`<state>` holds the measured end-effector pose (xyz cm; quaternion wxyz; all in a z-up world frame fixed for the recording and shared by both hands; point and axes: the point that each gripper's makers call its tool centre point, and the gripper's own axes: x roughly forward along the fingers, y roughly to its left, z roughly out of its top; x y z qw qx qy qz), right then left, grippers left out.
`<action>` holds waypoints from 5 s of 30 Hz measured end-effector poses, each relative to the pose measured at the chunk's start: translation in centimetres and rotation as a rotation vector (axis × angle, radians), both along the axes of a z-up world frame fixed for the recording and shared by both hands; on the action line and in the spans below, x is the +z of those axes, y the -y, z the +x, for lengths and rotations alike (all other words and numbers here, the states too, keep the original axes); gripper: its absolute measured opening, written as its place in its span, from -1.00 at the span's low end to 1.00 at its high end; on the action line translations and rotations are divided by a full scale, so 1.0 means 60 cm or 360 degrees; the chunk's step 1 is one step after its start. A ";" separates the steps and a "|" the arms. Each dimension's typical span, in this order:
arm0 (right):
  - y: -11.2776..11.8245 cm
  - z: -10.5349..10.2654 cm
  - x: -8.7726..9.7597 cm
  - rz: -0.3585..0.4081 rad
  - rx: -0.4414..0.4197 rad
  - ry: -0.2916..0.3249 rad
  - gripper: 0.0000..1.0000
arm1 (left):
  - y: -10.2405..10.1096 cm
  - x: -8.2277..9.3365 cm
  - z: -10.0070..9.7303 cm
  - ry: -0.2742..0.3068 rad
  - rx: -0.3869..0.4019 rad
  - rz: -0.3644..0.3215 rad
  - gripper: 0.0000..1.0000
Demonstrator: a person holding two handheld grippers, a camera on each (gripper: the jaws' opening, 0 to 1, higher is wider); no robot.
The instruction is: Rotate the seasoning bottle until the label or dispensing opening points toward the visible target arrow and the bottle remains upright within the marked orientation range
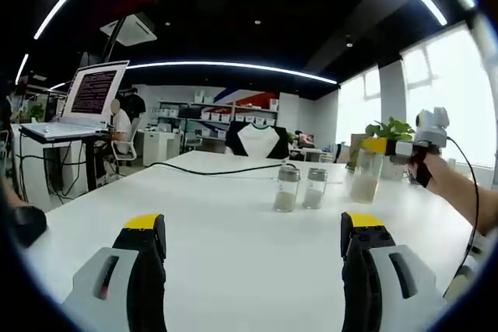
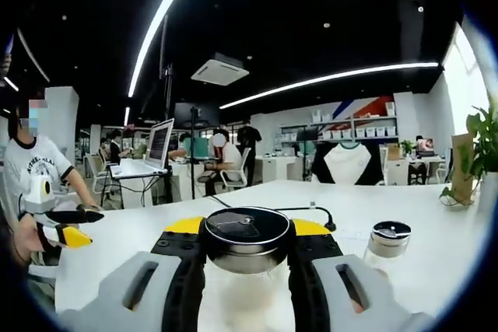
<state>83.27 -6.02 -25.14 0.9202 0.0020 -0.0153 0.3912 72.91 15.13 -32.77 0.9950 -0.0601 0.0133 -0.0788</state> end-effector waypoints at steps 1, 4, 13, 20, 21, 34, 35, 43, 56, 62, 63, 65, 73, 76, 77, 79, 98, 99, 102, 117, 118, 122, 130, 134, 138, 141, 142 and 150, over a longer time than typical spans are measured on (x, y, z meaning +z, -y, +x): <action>0.000 -0.006 0.002 0.0002 -0.0002 0.0008 -0.24 | 0.001 0.000 0.000 0.0000 -0.0001 0.0000 0.96; -0.002 -0.020 0.006 -0.0008 0.0008 0.0020 -0.24 | 0.002 0.001 0.000 0.0000 -0.0003 -0.0002 0.96; -0.005 -0.068 0.011 -0.0002 0.0066 0.0034 -0.24 | 0.003 0.004 -0.002 0.0004 -0.0004 0.0003 0.96; -0.005 -0.100 0.008 -0.0021 0.0103 0.0048 -0.24 | 0.004 0.008 -0.005 0.0011 -0.0005 -0.0002 0.96; -0.004 -0.104 0.007 -0.0024 0.0104 0.0048 -0.24 | 0.004 0.008 -0.005 0.0011 -0.0006 -0.0002 0.96; -0.015 -0.140 -0.028 -0.0053 0.0123 0.0040 -0.23 | 0.012 0.008 -0.007 0.0012 -0.0024 -0.0005 0.96; -0.015 -0.142 -0.032 -0.0061 0.0122 0.0045 -0.23 | 0.012 0.008 -0.007 0.0012 -0.0026 -0.0005 0.96; -0.016 -0.152 -0.051 -0.0057 0.0127 0.0044 -0.23 | 0.007 0.008 -0.007 0.0011 -0.0018 -0.0004 0.96; -0.010 -0.159 -0.075 -0.0034 0.0118 0.0018 -0.23 | 0.015 0.003 -0.006 0.0006 -0.0042 0.0002 0.96; -0.009 -0.160 -0.075 -0.0002 0.0114 0.0024 -0.23 | 0.020 0.000 -0.006 -0.0002 -0.0059 0.0008 0.97; -0.010 -0.161 -0.078 -0.0007 0.0118 0.0022 -0.23 | 0.020 0.000 -0.006 -0.0001 -0.0061 0.0010 0.97; -0.010 -0.161 -0.086 -0.0022 0.0112 0.0014 -0.22 | 0.021 0.001 -0.007 0.0004 -0.0061 0.0013 0.97; -0.008 -0.170 -0.083 0.0008 0.0139 0.0027 -0.22 | 0.018 0.004 -0.007 0.0012 -0.0056 0.0013 0.98; -0.009 -0.172 -0.084 -0.0002 0.0143 0.0033 -0.21 | 0.019 0.002 -0.007 0.0008 -0.0053 0.0006 0.99; -0.010 -0.173 -0.085 0.0001 0.0158 0.0019 -0.21 | 0.019 0.001 -0.007 0.0005 -0.0052 0.0008 0.99; -0.009 -0.172 -0.084 -0.0002 0.0157 0.0023 -0.21 | 0.021 0.000 -0.006 0.0003 -0.0057 0.0003 0.99; -0.008 -0.171 -0.084 0.0026 0.0175 0.0022 -0.21 | 0.014 -0.010 0.000 -0.0007 -0.0013 -0.0042 0.99; -0.008 -0.170 -0.084 0.0027 0.0173 0.0022 -0.21 | 0.015 -0.012 -0.001 -0.0017 -0.0023 -0.0044 0.99; -0.008 -0.169 -0.084 0.0035 0.0163 0.0037 -0.21 | 0.015 -0.011 -0.003 -0.0018 -0.0038 -0.0065 0.99; -0.007 -0.166 -0.084 0.0024 0.0143 0.0022 -0.21 | 0.028 -0.009 -0.004 -0.0011 -0.0079 -0.0063 0.99; -0.007 -0.166 -0.084 0.0019 0.0132 0.0021 -0.21 | 0.028 -0.009 -0.004 -0.0013 -0.0082 -0.0065 0.99; -0.005 -0.164 -0.084 0.0024 0.0116 0.0024 -0.21 | 0.030 -0.011 -0.004 -0.0020 -0.0085 -0.0067 0.99; -0.002 -0.162 -0.084 0.0028 0.0064 0.0020 -0.21 | 0.026 -0.011 -0.004 -0.0022 -0.0075 -0.0077 0.99; -0.001 -0.160 -0.084 0.0028 0.0019 0.0018 -0.21 | 0.026 -0.011 -0.004 -0.0024 -0.0074 -0.0079 0.99; 0.000 -0.159 -0.084 0.0027 -0.0025 0.0023 -0.21 | 0.027 -0.013 -0.003 -0.0029 -0.0073 -0.0076 0.99; 0.002 -0.158 -0.084 0.0035 -0.0049 0.0032 -0.21 | 0.027 -0.014 -0.003 -0.0031 -0.0067 -0.0078 0.99; 0.003 -0.157 -0.084 0.0038 -0.0054 0.0029 -0.21 | 0.026 -0.014 -0.003 -0.0032 -0.0067 -0.0080 0.99; 0.004 -0.156 -0.084 0.0038 -0.0119 0.0018 -0.21 | 0.024 -0.016 -0.002 -0.0037 -0.0066 -0.0092 0.99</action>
